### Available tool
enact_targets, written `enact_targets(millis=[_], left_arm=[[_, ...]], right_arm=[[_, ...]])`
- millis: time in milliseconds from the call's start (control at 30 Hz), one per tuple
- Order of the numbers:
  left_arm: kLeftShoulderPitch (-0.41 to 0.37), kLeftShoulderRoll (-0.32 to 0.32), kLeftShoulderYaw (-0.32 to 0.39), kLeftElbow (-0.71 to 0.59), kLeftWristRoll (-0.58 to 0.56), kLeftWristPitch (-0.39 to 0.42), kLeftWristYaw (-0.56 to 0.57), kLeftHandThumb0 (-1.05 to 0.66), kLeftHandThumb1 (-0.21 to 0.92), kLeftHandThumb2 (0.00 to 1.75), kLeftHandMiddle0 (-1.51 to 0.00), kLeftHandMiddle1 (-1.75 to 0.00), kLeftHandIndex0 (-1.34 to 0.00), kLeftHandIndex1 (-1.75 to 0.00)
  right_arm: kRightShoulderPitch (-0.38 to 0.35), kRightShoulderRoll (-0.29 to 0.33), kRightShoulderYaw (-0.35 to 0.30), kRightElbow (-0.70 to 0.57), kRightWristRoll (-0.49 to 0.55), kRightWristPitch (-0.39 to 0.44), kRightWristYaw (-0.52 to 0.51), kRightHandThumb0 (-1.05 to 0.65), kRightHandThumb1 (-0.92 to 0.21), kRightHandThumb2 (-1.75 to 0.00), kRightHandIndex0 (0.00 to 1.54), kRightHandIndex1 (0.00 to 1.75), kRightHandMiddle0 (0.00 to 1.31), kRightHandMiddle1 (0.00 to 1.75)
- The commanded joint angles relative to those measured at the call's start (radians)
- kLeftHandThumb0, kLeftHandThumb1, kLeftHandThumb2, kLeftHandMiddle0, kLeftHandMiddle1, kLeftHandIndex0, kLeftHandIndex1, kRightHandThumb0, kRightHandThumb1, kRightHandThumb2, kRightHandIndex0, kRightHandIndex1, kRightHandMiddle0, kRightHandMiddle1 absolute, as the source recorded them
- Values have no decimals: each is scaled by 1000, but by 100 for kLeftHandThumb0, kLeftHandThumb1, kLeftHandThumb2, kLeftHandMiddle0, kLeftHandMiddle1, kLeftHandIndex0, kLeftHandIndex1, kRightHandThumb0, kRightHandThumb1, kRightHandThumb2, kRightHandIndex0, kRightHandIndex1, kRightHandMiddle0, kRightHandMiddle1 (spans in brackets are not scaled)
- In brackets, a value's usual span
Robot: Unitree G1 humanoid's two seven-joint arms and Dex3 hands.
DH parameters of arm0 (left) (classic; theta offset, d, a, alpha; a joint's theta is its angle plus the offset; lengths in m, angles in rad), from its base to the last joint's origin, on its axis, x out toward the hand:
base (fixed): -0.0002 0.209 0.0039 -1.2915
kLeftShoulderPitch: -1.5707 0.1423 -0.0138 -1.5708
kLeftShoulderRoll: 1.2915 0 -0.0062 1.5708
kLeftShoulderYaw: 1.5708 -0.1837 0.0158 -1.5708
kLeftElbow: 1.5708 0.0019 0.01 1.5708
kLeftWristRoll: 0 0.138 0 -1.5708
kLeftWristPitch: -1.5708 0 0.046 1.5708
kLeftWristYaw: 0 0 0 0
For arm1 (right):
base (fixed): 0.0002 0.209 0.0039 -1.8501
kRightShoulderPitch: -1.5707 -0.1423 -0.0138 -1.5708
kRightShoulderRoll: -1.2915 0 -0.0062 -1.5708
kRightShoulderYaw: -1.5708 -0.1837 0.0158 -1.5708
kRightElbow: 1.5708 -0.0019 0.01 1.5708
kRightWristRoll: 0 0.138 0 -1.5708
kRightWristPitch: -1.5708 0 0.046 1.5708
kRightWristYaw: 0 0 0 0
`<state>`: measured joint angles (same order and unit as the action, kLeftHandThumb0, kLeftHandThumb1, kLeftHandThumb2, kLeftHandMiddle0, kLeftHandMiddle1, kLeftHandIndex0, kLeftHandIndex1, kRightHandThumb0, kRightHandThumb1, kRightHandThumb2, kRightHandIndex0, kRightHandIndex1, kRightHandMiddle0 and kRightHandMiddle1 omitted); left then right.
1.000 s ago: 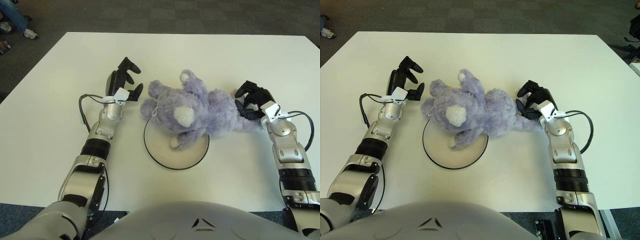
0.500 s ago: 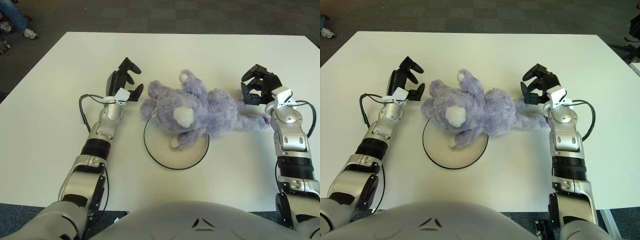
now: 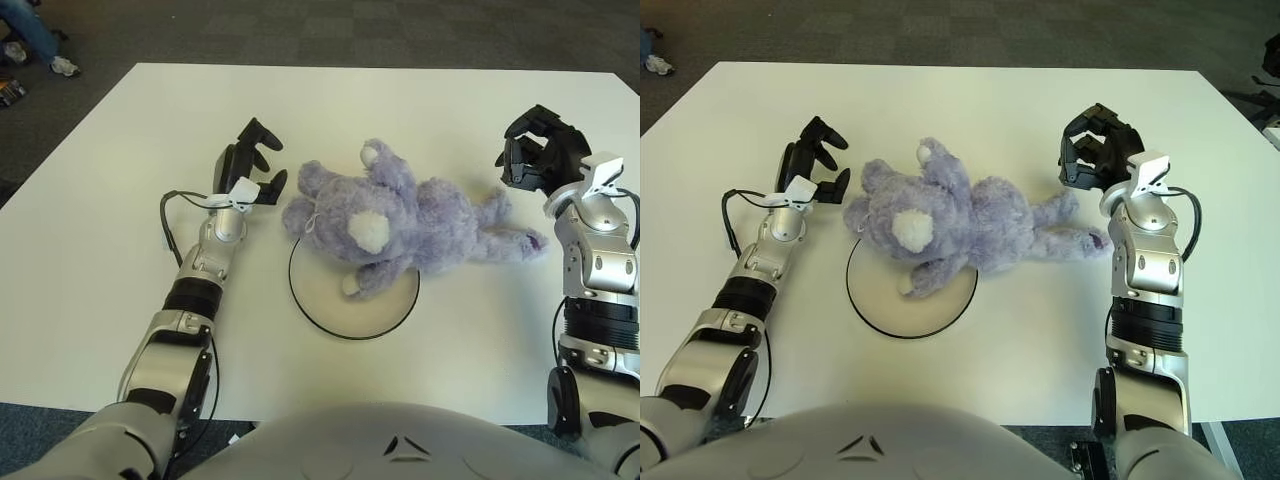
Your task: Put the doll into the plate.
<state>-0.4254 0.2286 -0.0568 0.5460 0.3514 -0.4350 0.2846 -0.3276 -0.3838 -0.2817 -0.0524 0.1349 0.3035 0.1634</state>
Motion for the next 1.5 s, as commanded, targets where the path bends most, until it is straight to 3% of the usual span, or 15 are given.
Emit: enact_targets(millis=[0,233,300,533,667,733,1133,1467], left_arm=[[-4,-9,7,-7,-26,-2,-12,-1,20,145,-74,-175,-46,-170],[-7,-51,41,15,-116,-8,-36,-1,20,144,-74,-175,-49,-165],[-10,-63,53,23,-153,-7,-53,-1,21,143,-64,-175,-53,-171],[-14,-114,118,38,-323,8,-151,-1,22,143,-57,-175,-55,-174],[-21,-132,161,63,-422,32,-219,-1,23,142,-57,-175,-55,-175],[-25,-136,177,79,-451,41,-238,-1,23,142,-56,-175,-55,-175],[-49,-136,229,160,-504,53,-281,-1,29,135,-52,-175,-50,-175],[-50,-159,265,163,-541,56,-287,-1,30,134,-51,-175,-50,-175]], right_arm=[[-27,3,-14,-13,24,33,-12,-1,-29,-135,52,175,51,174],[-40,44,5,25,16,35,-47,-1,-28,-137,53,175,52,174],[-42,52,11,46,9,25,-55,-1,-28,-137,53,175,52,174],[-57,79,30,124,-13,2,-85,-1,-26,-139,54,175,53,174],[-113,75,18,421,-11,-174,-49,-1,-25,-139,55,175,54,174],[-128,70,11,494,3,-225,-23,-1,-25,-140,55,175,54,174],[-183,61,-28,749,56,-458,101,-1,-22,-144,57,175,56,174],[-193,76,-41,798,75,-507,112,-1,-13,-153,64,175,63,174]])
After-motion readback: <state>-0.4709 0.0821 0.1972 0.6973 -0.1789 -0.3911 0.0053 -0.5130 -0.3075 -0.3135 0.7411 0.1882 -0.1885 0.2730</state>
